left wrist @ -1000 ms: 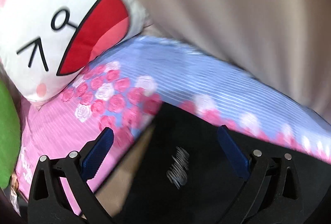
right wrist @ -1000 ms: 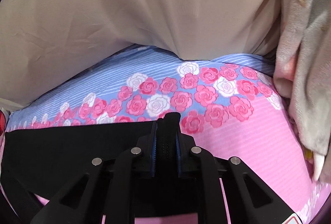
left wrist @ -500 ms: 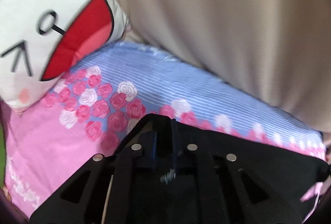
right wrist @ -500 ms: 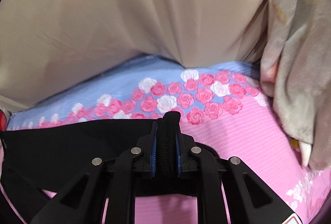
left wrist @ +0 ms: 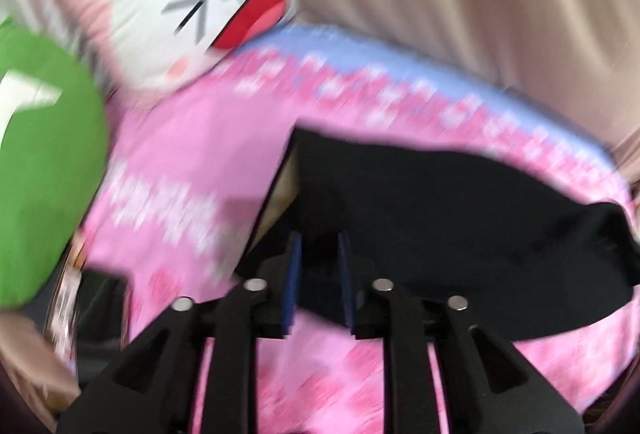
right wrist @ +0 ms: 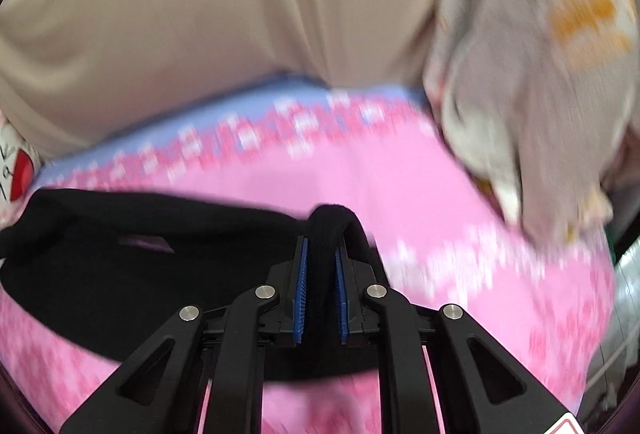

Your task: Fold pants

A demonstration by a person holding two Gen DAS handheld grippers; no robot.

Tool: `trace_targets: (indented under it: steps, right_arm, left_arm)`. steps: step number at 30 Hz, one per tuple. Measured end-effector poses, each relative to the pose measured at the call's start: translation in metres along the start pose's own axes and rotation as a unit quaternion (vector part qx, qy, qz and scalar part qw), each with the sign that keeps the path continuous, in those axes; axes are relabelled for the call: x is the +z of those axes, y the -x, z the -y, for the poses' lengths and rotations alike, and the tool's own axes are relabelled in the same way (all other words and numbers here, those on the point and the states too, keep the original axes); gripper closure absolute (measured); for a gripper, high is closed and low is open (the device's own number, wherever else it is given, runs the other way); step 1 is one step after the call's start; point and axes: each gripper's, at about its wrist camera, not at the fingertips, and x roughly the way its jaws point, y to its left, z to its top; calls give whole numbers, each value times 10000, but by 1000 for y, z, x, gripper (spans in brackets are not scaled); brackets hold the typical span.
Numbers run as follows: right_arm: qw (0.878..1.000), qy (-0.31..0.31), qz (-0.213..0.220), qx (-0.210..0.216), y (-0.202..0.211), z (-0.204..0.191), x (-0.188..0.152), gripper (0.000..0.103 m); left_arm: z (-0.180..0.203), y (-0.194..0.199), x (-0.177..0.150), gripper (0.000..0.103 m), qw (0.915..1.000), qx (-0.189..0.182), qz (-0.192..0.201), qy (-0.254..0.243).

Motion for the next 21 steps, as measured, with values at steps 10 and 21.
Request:
trace_targets:
  steps: [10, 21]
  right_arm:
    - [9971, -407, 530, -369, 52, 8, -50, 54]
    - [9988, -138, 467, 28, 74, -50, -83, 50]
  left_arm:
    - [-2, -15, -32, 6, 9903, -612, -255, 1223]
    - [-17, -37, -4, 95, 9765, -915, -540, 1876]
